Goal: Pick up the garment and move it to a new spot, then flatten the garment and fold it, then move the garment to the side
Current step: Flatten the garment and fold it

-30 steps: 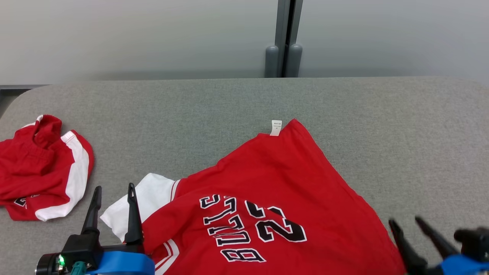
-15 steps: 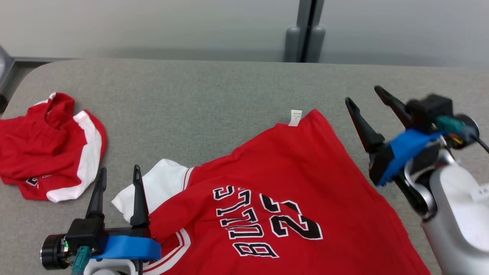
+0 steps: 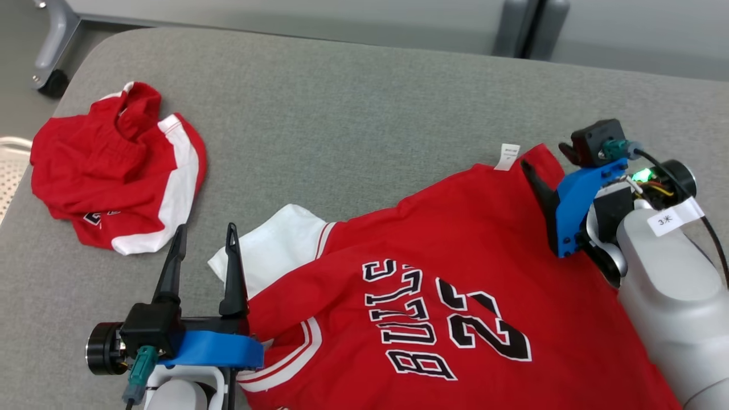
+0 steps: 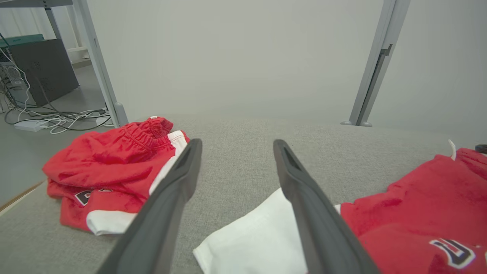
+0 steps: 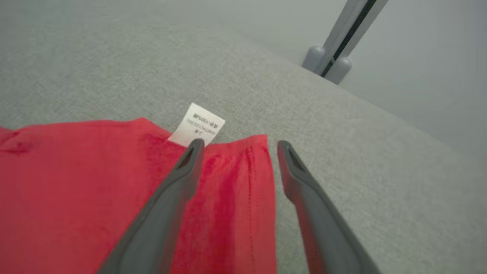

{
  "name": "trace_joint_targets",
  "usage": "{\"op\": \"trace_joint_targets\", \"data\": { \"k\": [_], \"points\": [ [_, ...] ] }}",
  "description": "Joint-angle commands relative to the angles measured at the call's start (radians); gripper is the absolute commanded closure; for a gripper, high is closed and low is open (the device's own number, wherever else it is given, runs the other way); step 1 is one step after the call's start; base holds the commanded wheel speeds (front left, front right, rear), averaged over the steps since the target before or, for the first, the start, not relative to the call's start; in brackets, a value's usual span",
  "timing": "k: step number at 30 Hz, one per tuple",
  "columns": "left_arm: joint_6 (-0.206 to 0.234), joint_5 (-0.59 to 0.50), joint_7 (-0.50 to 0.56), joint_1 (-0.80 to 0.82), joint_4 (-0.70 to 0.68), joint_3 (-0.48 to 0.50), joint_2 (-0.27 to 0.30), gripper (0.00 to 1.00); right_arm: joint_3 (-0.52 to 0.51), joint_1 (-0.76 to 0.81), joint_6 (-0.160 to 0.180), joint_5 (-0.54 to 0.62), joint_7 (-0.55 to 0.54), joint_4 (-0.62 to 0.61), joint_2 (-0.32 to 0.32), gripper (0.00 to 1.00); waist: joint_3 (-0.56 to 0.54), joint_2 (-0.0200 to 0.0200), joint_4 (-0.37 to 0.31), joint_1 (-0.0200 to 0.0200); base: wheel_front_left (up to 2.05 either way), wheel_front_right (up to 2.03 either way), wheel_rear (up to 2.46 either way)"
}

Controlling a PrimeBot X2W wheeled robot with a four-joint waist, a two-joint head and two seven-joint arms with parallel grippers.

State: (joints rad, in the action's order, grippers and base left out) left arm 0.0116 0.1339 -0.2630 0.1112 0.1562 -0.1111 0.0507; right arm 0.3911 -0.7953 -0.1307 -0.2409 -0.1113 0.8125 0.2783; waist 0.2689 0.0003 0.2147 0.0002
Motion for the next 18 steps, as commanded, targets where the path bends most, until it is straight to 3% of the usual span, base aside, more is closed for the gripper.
{"op": "trace_joint_targets", "data": {
  "k": [1,10,11,12,18],
  "points": [
    [0.008,0.007,-0.003,0.022,-0.003,0.000,-0.001,0.00,0.011,-0.018,0.000,-0.015,0.009,0.034,-0.001,0.00,0.017,-0.0003,0.018,-0.0002,0.00,0.00,0.00],
    [0.016,0.013,-0.003,0.021,0.001,-0.008,-0.001,0.00,0.079,-0.046,0.000,-0.044,0.028,0.224,-0.009,0.00,0.026,-0.0003,0.021,-0.0002,0.00,0.00,0.00],
    [0.015,0.014,-0.003,0.024,0.003,-0.009,-0.001,0.00,0.089,-0.050,0.000,-0.049,0.023,0.237,-0.012,0.54,0.026,-0.0003,0.020,-0.0002,0.00,0.00,0.00],
    [0.015,0.014,-0.003,0.025,0.004,-0.011,-0.001,0.00,0.096,-0.056,0.000,-0.060,0.029,0.243,-0.012,1.00,0.026,-0.0003,0.019,-0.0002,0.00,0.00,0.00],
    [0.015,0.021,-0.003,0.035,-0.002,-0.018,-0.001,0.00,0.068,-0.176,0.000,-0.104,0.124,0.261,0.039,1.00,0.037,-0.0003,0.018,-0.0002,0.00,0.00,0.00]
  ]
}}
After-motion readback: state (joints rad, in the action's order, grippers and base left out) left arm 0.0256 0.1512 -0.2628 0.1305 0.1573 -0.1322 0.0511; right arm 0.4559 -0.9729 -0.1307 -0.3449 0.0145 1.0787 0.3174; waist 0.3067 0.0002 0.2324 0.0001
